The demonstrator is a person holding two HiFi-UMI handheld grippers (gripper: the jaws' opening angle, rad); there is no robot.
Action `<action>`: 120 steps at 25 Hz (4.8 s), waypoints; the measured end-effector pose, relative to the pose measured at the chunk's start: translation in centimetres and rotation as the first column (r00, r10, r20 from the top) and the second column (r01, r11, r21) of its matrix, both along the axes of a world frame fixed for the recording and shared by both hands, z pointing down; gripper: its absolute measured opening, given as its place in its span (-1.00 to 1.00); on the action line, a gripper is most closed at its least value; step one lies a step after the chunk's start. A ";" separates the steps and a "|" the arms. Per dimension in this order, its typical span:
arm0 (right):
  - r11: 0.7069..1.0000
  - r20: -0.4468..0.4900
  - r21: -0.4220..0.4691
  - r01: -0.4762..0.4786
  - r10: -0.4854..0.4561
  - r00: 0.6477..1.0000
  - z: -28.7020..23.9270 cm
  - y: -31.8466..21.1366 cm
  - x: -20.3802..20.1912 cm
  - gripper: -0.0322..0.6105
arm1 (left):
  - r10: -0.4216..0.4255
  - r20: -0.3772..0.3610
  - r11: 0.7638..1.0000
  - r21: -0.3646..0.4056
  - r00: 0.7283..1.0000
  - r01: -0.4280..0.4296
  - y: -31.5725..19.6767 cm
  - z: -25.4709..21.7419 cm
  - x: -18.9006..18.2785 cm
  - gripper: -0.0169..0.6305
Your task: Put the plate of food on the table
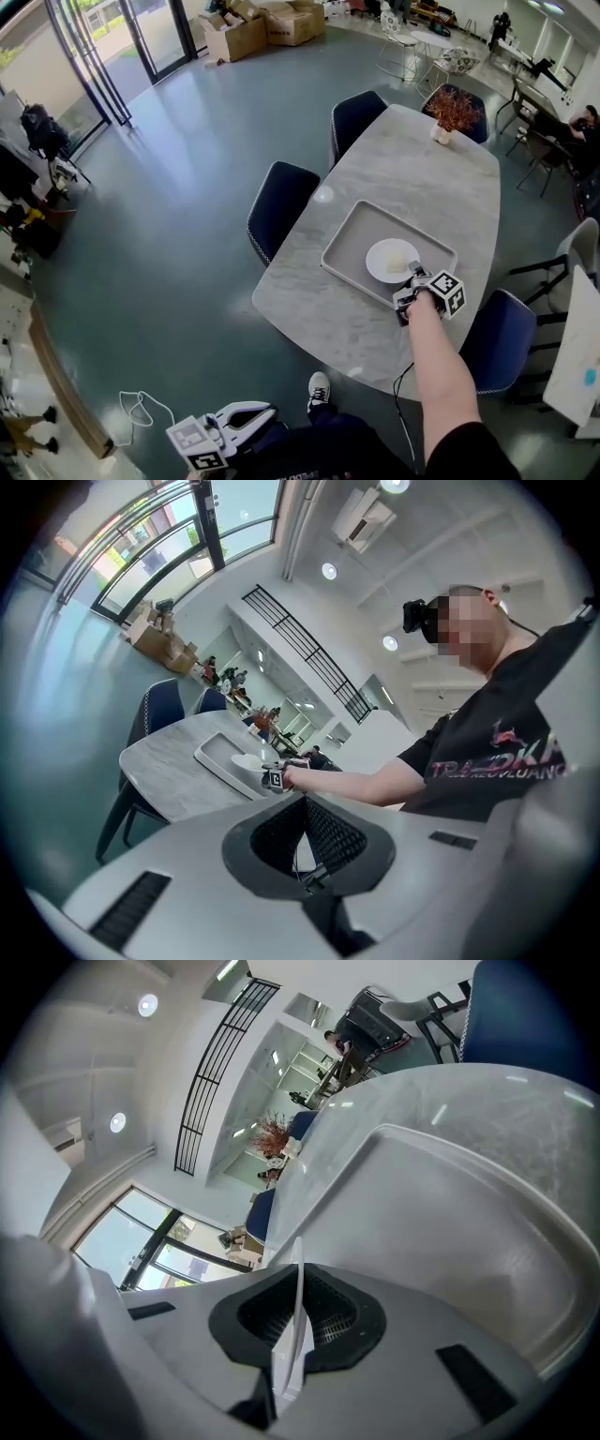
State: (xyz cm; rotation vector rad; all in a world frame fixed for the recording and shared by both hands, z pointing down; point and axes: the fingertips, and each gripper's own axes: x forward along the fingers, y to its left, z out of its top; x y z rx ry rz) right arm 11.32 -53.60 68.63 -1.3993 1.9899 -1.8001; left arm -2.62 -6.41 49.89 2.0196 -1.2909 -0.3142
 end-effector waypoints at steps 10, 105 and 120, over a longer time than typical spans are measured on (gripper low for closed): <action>0.999 -0.033 -0.001 0.032 -0.032 0.999 1.0 -2.0 -2.5 -0.84 | -0.052 -0.032 0.999 -0.019 0.998 0.051 0.2 0.6 -0.4 -0.93; 0.653 -0.144 0.470 0.593 -0.607 0.782 -18.0 59.8 -8.8 -0.86 | 0.593 -0.076 0.805 0.095 0.802 -0.586 12.2 -1.7 -0.1 -0.93; 0.626 -0.154 0.483 0.612 -0.628 0.763 -18.2 60.7 -8.8 -0.87 | 0.586 -0.076 0.810 0.098 0.807 -0.579 13.0 -1.7 0.1 -0.93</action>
